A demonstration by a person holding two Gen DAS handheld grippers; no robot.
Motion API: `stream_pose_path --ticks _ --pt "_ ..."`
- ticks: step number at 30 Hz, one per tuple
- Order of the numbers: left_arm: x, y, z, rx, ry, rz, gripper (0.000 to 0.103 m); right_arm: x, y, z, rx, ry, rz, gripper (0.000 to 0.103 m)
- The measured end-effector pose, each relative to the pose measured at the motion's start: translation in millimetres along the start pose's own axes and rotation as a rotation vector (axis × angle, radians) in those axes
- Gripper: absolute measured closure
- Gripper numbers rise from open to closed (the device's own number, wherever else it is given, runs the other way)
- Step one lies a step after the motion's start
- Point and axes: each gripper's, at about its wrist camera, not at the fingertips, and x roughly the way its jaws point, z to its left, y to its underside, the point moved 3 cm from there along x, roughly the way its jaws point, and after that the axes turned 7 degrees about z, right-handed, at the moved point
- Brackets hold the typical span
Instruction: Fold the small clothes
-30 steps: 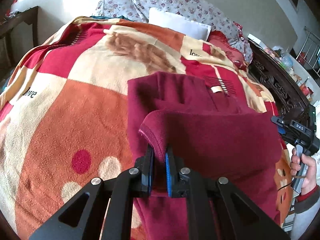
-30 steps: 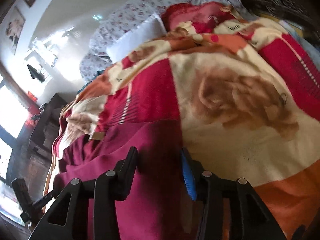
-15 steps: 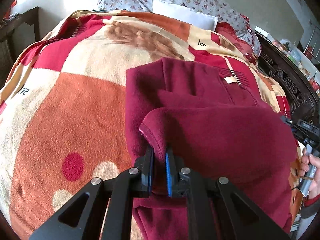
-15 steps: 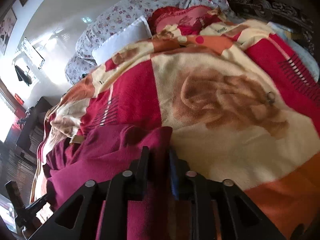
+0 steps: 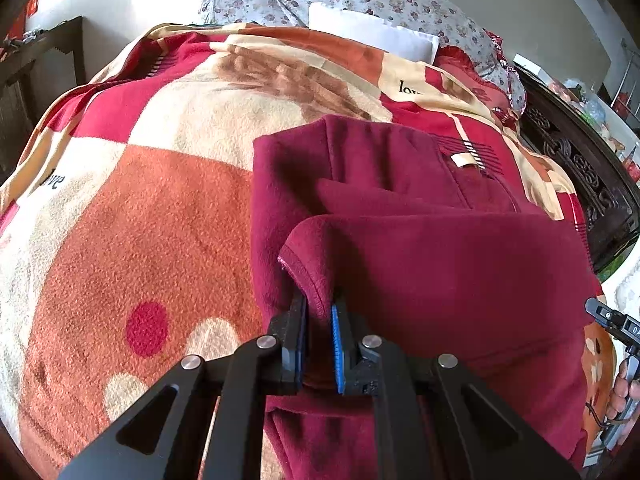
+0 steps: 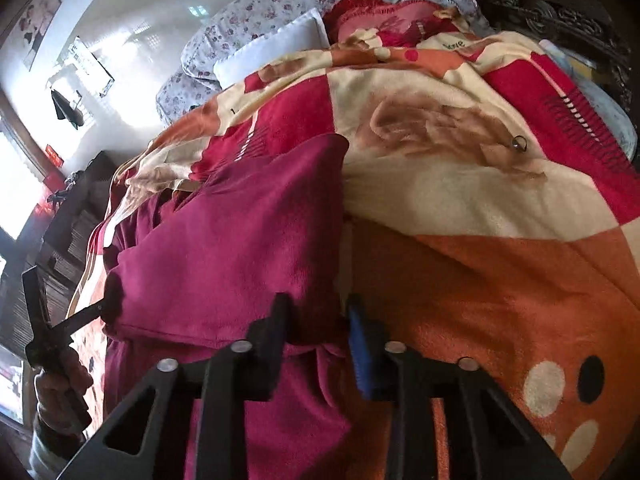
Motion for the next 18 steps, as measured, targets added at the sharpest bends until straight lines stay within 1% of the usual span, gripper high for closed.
stream_pose_path --ticks 4,5,7,8,10,11,13,15,18 --pt "4.4 1.5 -0.8 -0.004 -0.006 -0.004 0.091 12.3 1.8 -6.3 0.04 0.007 0.013 0.075" --pt "4.4 2.2 -2.0 -0.002 -0.015 -0.011 0.09 10.0 2.2 -5.8 0.044 0.008 0.009 0.074" --pt "2.2 4.0 -4.6 0.013 -0.039 -0.024 0.088 -1.0 4.9 -1.9 0.053 0.034 0.002 0.068" --pt "-0.7 5.4 -6.1 0.024 -0.045 -0.03 0.086 -6.0 7.5 1.7 0.046 0.045 0.004 0.068" --pt "-10.3 9.7 -8.2 0.045 -0.069 -0.04 0.084 -19.7 17.4 15.8 -0.009 0.048 0.006 0.067" --pt "-15.4 11.8 -8.4 0.05 -0.074 -0.047 0.081 -23.6 21.5 21.5 -0.031 0.048 0.009 0.065" --pt "-23.3 15.7 -8.2 0.048 -0.067 -0.055 0.074 -30.1 30.4 34.8 -0.072 0.054 0.019 0.054" --pt "-34.5 23.6 -8.6 0.034 -0.039 -0.057 0.064 -33.8 38.8 43.7 -0.102 0.054 0.024 0.053" --pt "-49.3 40.1 -11.6 0.032 -0.015 -0.057 0.056 -34.4 56.8 53.1 -0.133 0.029 0.067 0.053"
